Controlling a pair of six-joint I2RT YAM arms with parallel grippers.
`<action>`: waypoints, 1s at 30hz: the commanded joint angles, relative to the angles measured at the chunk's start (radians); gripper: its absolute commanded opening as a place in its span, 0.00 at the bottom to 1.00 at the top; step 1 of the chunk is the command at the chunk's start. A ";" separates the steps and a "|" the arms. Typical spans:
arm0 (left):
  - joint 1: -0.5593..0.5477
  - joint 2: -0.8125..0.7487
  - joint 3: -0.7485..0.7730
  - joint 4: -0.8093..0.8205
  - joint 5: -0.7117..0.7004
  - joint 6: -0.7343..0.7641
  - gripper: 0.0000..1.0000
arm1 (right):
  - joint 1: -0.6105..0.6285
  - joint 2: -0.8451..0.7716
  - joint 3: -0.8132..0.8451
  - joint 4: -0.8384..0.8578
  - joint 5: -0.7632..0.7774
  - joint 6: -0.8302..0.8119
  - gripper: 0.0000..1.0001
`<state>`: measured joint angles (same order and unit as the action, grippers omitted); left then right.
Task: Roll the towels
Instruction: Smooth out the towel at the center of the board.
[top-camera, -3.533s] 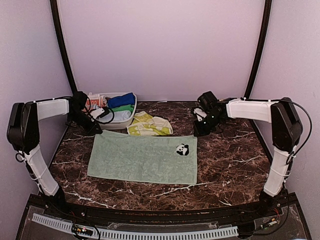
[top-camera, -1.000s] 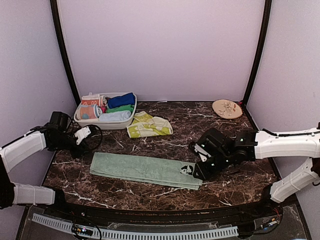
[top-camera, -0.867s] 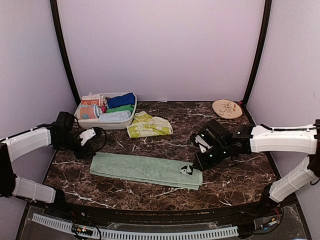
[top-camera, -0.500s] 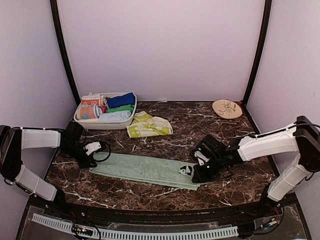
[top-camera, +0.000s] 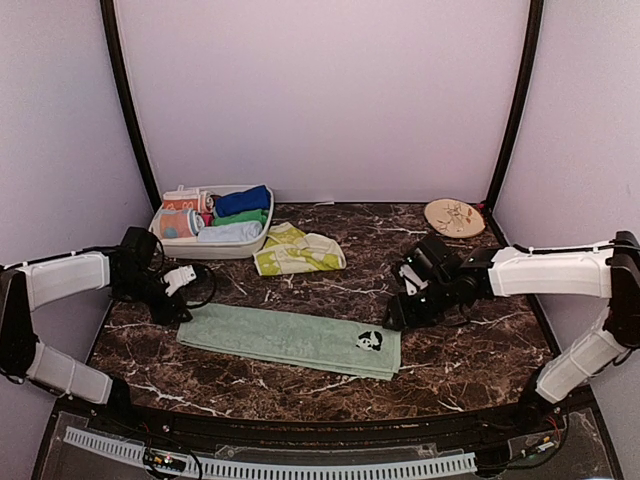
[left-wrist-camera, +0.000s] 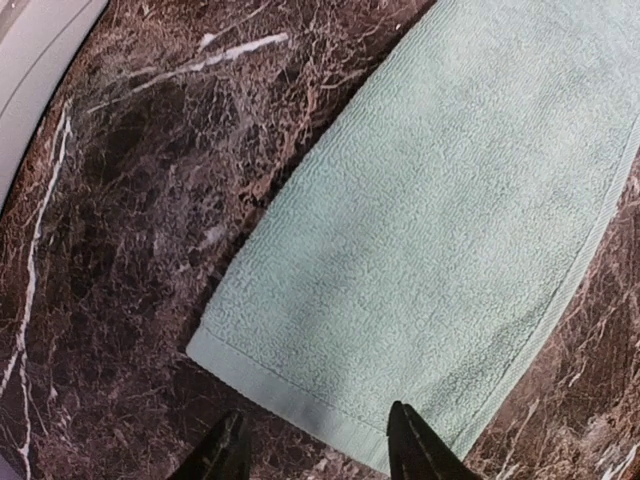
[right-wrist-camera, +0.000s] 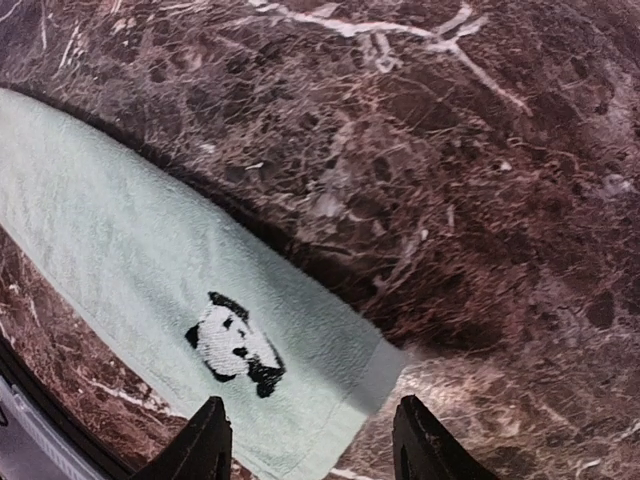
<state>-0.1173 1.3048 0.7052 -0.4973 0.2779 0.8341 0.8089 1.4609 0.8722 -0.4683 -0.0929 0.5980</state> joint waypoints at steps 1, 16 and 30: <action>0.005 -0.020 0.033 -0.111 0.053 0.020 0.48 | -0.032 0.049 0.019 -0.039 0.067 -0.052 0.56; 0.016 0.084 -0.104 0.154 -0.165 0.099 0.38 | -0.047 0.203 0.004 0.000 0.082 -0.103 0.44; 0.016 0.020 -0.041 0.044 -0.091 0.061 0.41 | -0.053 0.061 0.060 0.279 -0.200 0.070 0.31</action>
<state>-0.1078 1.3682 0.6365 -0.3832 0.1661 0.9058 0.7628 1.5200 1.0054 -0.4747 -0.0971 0.5468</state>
